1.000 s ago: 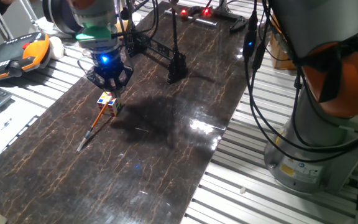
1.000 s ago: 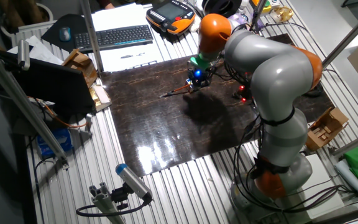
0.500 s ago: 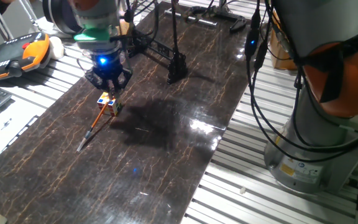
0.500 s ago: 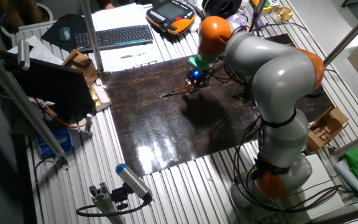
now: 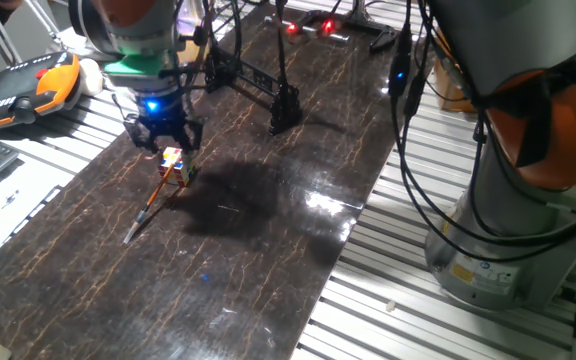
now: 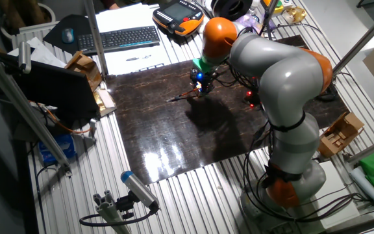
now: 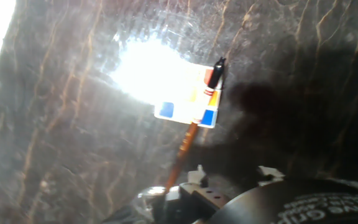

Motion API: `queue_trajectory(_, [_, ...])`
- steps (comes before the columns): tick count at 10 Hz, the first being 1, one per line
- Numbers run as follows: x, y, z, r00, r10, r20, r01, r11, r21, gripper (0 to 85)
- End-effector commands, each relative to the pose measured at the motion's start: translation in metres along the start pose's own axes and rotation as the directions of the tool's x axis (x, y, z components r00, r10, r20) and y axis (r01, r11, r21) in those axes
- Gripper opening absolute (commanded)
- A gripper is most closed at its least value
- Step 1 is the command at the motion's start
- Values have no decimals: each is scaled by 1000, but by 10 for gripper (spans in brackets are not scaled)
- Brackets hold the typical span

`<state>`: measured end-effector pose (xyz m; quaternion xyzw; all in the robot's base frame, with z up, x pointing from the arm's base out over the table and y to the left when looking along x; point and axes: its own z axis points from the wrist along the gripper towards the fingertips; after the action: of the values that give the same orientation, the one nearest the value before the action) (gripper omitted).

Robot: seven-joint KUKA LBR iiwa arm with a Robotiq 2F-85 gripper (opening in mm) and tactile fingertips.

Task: Place the brush on the pen rack

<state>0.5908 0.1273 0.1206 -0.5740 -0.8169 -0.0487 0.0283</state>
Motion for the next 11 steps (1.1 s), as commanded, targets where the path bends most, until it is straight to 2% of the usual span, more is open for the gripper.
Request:
queue_trajectory(1, [0, 5, 4, 1000, 14, 1, -14, 1000, -1, 490])
queue_trajectory(5, [-3, 18, 20, 997, 74, -9, -74, 997, -13, 490])
queue_trajectory(7, [-2, 22, 29, 992, 118, -31, -119, 993, -21, 487])
queue_trajectory(11, [0, 27, 44, 989, 144, -31, -145, 989, -23, 487])
